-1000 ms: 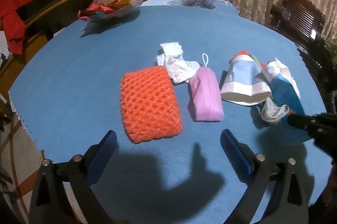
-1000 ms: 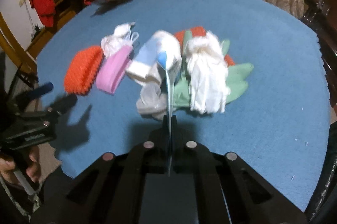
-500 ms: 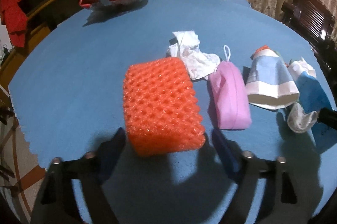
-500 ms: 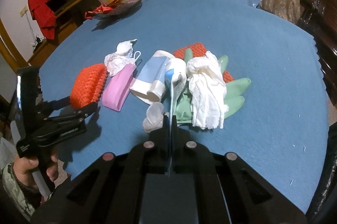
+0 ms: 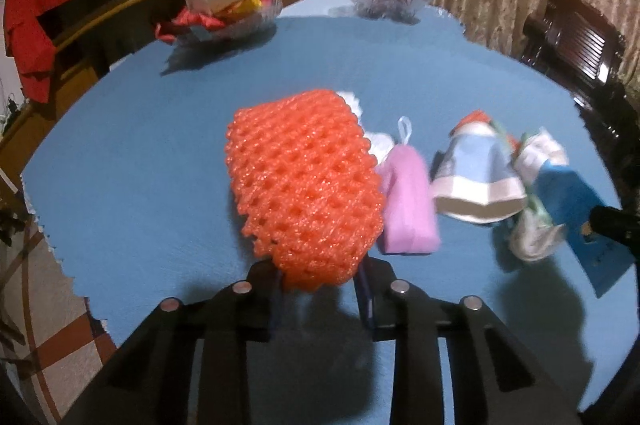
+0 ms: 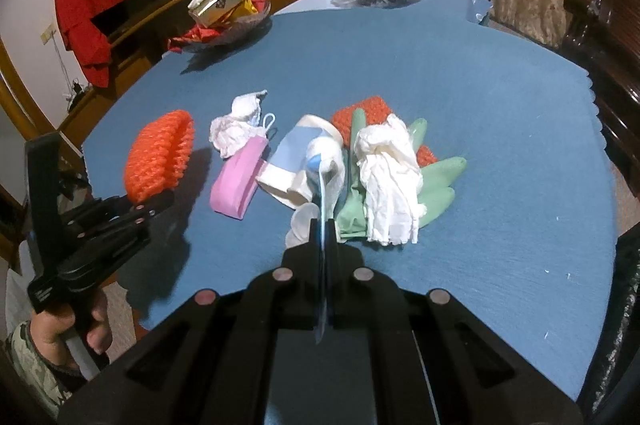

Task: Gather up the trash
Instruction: 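Carry the orange scrubber and blue tube over the black bin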

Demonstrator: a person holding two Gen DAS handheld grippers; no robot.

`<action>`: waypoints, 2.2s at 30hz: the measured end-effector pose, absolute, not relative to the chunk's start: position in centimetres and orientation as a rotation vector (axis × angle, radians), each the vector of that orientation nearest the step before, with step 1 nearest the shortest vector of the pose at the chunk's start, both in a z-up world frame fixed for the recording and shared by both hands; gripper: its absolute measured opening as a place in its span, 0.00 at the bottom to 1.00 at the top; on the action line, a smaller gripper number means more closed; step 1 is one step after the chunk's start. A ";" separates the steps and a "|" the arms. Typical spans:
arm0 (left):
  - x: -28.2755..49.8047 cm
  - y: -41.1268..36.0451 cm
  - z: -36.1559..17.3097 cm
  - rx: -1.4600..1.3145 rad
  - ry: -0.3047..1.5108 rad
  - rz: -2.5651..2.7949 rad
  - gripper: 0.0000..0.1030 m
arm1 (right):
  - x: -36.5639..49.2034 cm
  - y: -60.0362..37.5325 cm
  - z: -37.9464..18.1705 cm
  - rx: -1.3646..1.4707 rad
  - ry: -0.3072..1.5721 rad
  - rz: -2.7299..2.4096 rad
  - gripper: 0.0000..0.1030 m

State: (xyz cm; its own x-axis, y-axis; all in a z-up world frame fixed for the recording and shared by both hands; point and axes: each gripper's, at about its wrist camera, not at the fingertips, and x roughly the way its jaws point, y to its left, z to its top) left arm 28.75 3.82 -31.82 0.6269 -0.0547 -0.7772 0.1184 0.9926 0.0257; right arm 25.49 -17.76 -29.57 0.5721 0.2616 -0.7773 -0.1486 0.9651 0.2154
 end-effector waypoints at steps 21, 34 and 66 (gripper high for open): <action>22.8 -3.6 -26.2 0.112 0.840 -0.235 0.28 | 21.1 -22.7 -24.7 0.181 0.841 0.165 0.02; 19.6 -12.7 -23.5 0.130 0.822 -0.355 0.28 | 15.9 -30.5 -22.2 0.211 0.785 0.033 0.02; 12.5 -36.3 -25.6 0.257 0.894 -0.645 0.28 | 4.4 -50.8 -23.7 0.295 0.788 -0.312 0.02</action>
